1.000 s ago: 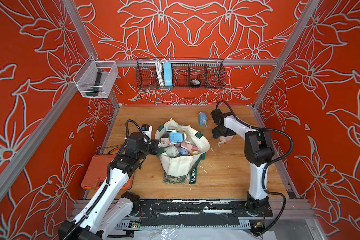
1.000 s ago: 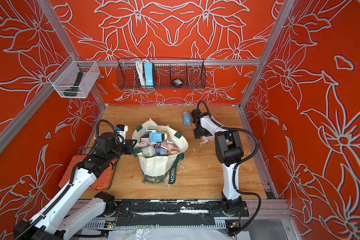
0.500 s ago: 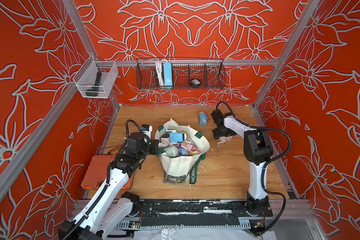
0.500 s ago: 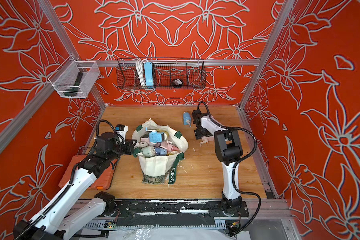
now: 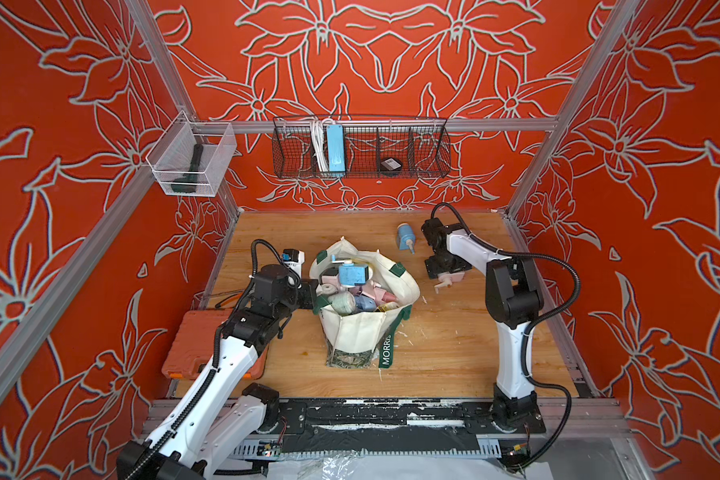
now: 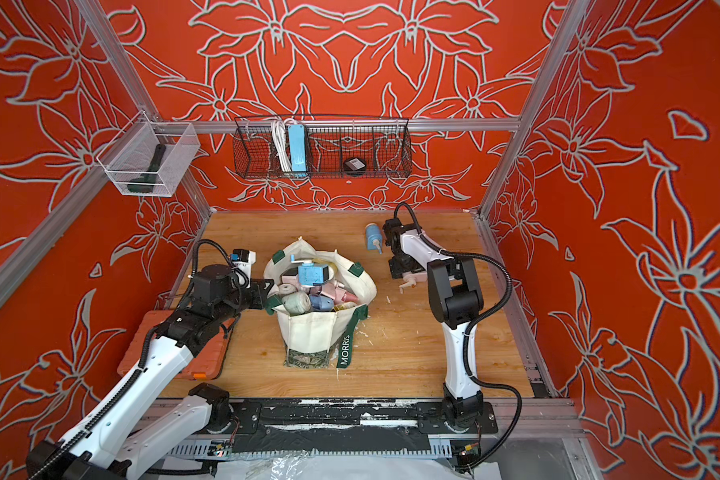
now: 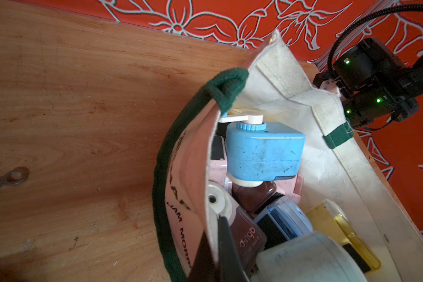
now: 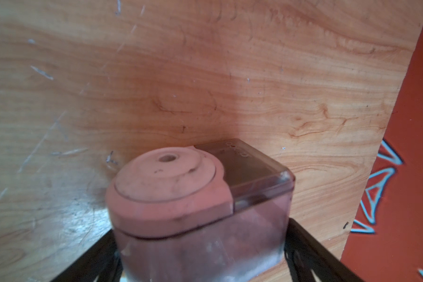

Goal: Take out the pencil sharpeners from the tote bags
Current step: Pick up the pencil sharpener from the center of the board, then place the pencil sharpener at the center of the board.

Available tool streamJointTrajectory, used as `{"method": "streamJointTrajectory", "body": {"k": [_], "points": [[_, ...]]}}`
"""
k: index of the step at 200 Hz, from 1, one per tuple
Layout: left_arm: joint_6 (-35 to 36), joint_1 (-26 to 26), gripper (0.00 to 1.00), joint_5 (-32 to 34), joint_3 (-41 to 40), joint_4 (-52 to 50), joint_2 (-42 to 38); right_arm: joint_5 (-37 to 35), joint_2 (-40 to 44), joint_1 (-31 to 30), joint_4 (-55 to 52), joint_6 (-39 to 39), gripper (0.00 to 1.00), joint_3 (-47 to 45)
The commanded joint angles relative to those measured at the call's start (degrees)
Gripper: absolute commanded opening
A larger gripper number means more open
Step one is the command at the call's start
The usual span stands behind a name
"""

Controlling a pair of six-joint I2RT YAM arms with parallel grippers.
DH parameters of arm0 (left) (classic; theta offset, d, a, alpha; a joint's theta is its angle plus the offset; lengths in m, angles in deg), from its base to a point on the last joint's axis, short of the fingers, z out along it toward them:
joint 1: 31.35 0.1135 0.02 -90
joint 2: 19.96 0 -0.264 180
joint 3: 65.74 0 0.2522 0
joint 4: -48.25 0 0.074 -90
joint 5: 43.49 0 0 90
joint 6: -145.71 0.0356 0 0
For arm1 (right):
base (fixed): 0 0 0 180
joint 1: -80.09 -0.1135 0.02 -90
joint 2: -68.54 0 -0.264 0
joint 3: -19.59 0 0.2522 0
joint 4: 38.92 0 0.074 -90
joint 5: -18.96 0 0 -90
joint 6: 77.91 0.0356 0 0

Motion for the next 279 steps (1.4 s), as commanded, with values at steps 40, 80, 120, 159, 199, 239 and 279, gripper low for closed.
{"method": "streamJointTrajectory", "body": {"k": [40,80,120,159,199,239,279], "points": [[0.36,-0.26,0.0,0.16,0.54,3.43,-2.08,28.58,1.77,3.67,2.79,1.58,0.86,-1.59],[0.36,-0.26,0.0,0.01,0.52,3.43,-1.99,42.85,2.97,8.5,9.21,5.71,0.84,-3.43],[0.24,-0.26,0.0,0.11,0.47,3.42,-1.99,53.85,1.28,13.79,16.48,8.63,0.83,-5.12],[0.24,-0.22,0.0,0.0,0.43,3.41,-1.81,62.22,-1.68,17.72,23.37,11.7,0.82,-6.4],[0.24,-0.26,0.0,0.14,0.37,3.34,-1.55,64.48,-7.63,18.3,22.67,11.97,0.83,0.31],[0.26,-0.35,0.0,0.46,0.28,3.25,-1.29,65.66,-15.34,18.31,17.46,10.76,0.82,11.1],[0.38,-0.35,0.0,0.76,0.36,3.17,-0.76,66.46,-19.95,18.47,15.23,9.57,0.83,17.83]]}}
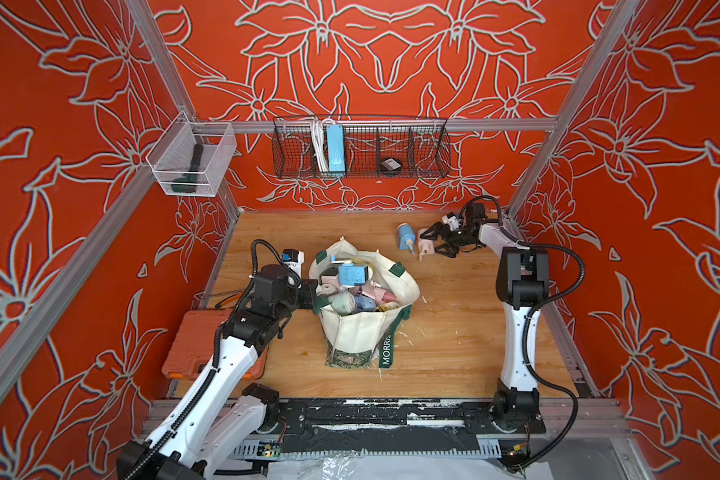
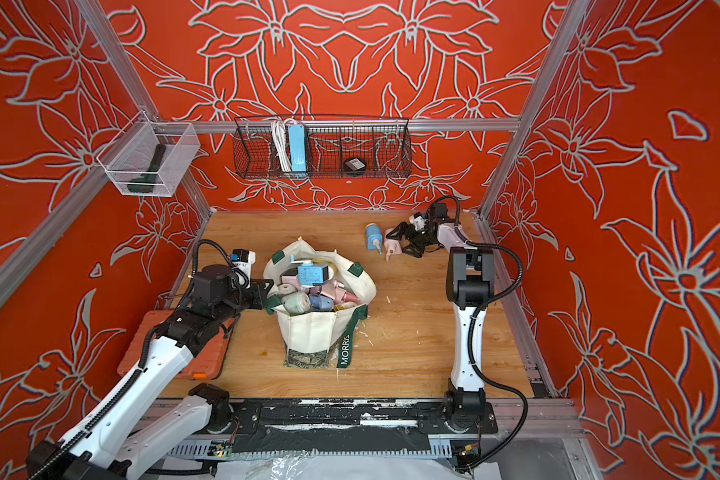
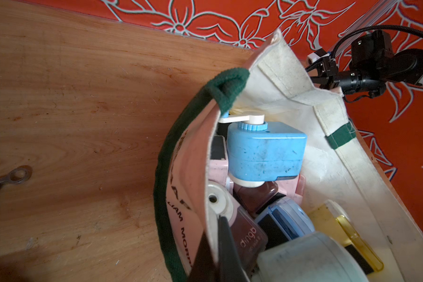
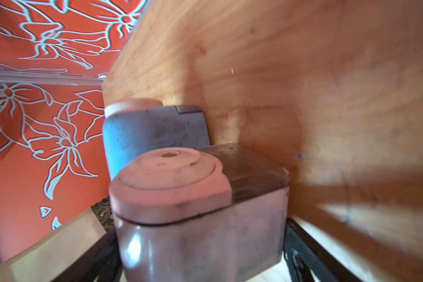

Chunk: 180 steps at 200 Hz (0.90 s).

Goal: Take out the pencil sharpeners from the tote bags
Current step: Place the pencil sharpener at the center of the board.

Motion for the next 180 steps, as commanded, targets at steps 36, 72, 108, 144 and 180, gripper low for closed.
{"method": "streamJointTrajectory", "body": {"k": [36,72,108,144,180], "points": [[0.42,-0.35,0.0,0.53,0.26,3.28,-0.56,-0.88,-9.16,-0.23,-7.14,-0.53,0.84,7.65],[0.5,-0.35,0.0,0.91,0.26,3.1,-0.21,-0.54,-10.27,-0.39,-6.95,-0.07,0.85,8.57],[0.42,-0.35,0.0,1.07,0.26,3.01,-0.21,-4.19,-10.15,-0.5,-8.59,-0.24,0.89,8.5],[0.44,-0.35,0.0,0.91,0.19,3.01,-0.28,-9.47,-9.15,-0.53,-11.04,-1.24,0.93,8.76],[0.42,-0.44,0.0,0.79,0.21,3.1,-0.38,-15.45,-8.54,-0.51,-14.51,-2.35,0.97,9.74]]}}
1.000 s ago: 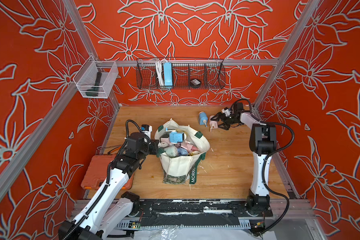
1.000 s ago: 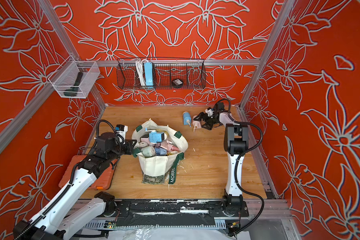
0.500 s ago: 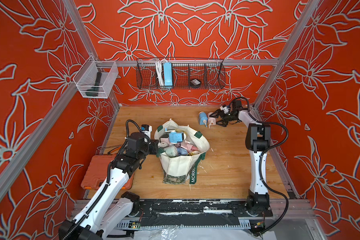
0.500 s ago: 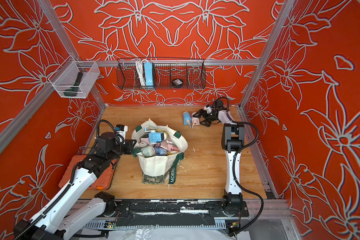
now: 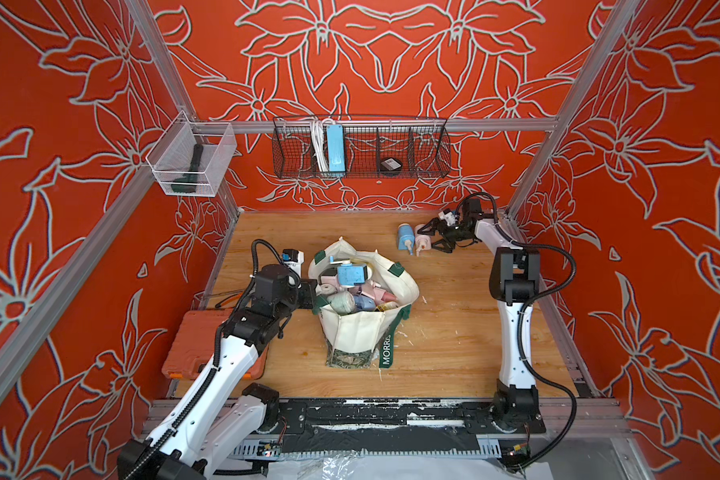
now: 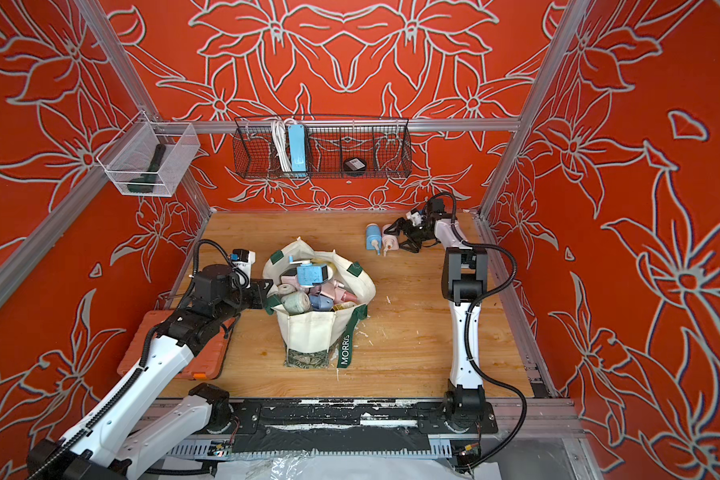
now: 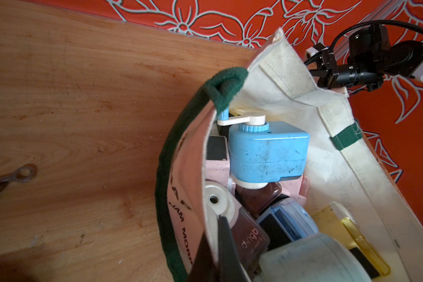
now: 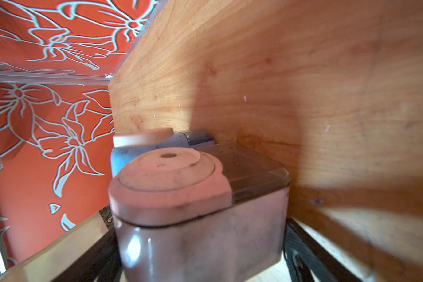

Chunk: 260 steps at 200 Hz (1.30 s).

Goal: Take out the pencil sharpeners from the tote bags
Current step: Place the pencil sharpener at the center of the board.

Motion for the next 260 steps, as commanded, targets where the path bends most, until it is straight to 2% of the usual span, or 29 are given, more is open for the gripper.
{"method": "streamJointTrajectory", "body": {"k": [1,25,68,86,152,260], "points": [[0.44,-0.44,0.0,0.03,0.24,3.12,-0.73,-15.32,-2.49,0.12,-8.54,-1.85,0.97,-1.16],[0.39,-0.5,0.0,-0.06,0.17,3.12,-0.78,-15.38,-2.58,0.19,-8.87,-1.72,0.97,-1.24],[0.42,-0.61,0.0,0.04,0.17,3.17,-0.86,-9.37,-1.97,0.34,-4.65,-0.84,0.97,-3.58],[0.43,-0.7,0.0,0.05,0.25,3.05,-0.78,-6.63,-1.22,0.47,-1.13,1.01,0.94,-5.55],[0.45,-0.88,0.0,0.33,0.17,2.95,-0.86,-5.17,-1.23,1.84,0.91,5.6,0.99,-7.48],[0.48,-1.16,0.0,0.47,0.24,2.86,-0.86,-2.73,2.73,3.47,4.27,5.34,0.99,-12.37]]}}
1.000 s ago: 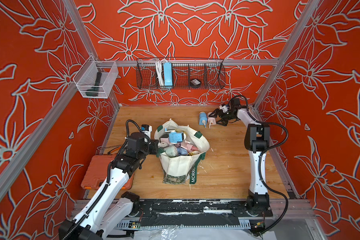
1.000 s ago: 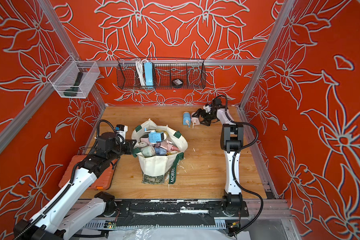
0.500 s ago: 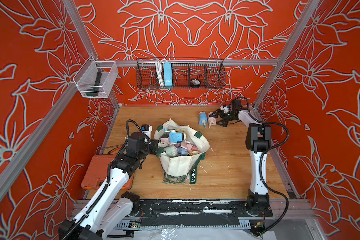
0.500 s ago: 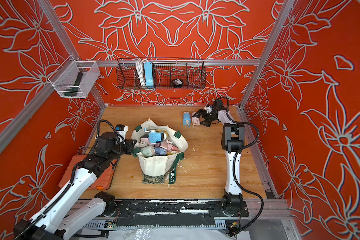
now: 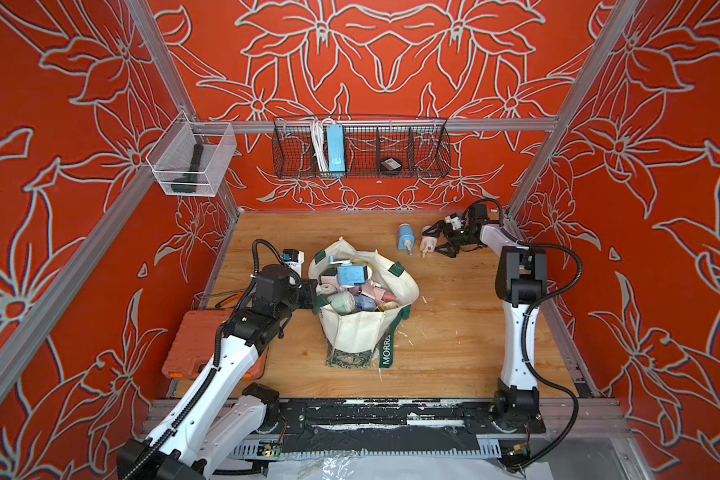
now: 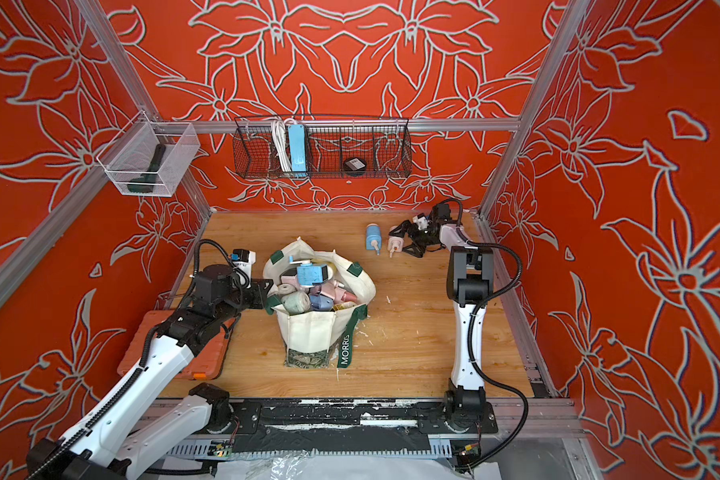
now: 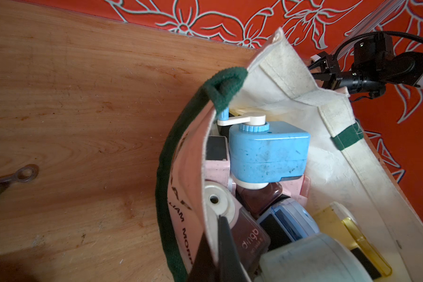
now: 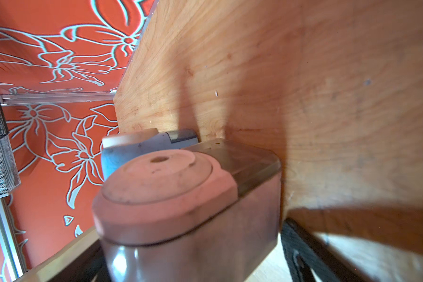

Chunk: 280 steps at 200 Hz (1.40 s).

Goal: Take out the pencil sharpeners from the tote bags
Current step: Place the pencil sharpener at the center of the board.

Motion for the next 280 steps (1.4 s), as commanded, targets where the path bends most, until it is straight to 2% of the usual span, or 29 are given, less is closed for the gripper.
{"method": "streamJointTrajectory", "body": {"k": [1,41,64,87,134,173,280], "points": [[0.53,-0.67,0.0,-0.21,0.2,2.84,-0.86,-5.1,-0.85,1.04,-4.16,-0.12,0.99,-2.39],[0.48,-0.83,0.0,-0.03,0.09,2.82,-1.05,-1.27,0.38,0.96,-2.34,-0.34,0.99,-2.58],[0.48,-0.91,0.0,0.01,0.09,2.75,-0.87,-1.02,1.73,0.86,-2.88,-2.21,0.99,-2.67],[0.48,-1.0,0.0,0.05,0.08,2.75,-0.95,-4.06,3.29,0.7,-3.27,-3.27,0.99,-3.14],[0.48,-1.01,0.0,0.23,0.17,2.75,-0.86,0.02,3.9,-0.33,-1.29,-5.26,0.99,-3.01],[0.53,-1.1,0.0,0.36,0.13,2.66,-0.86,-1.81,5.45,-0.89,-1.13,-6.34,0.99,-3.63],[0.48,-1.26,0.0,0.34,0.09,2.66,-0.79,-8.34,8.44,-2.87,-9.33,-12.37,0.99,-0.56]]}}
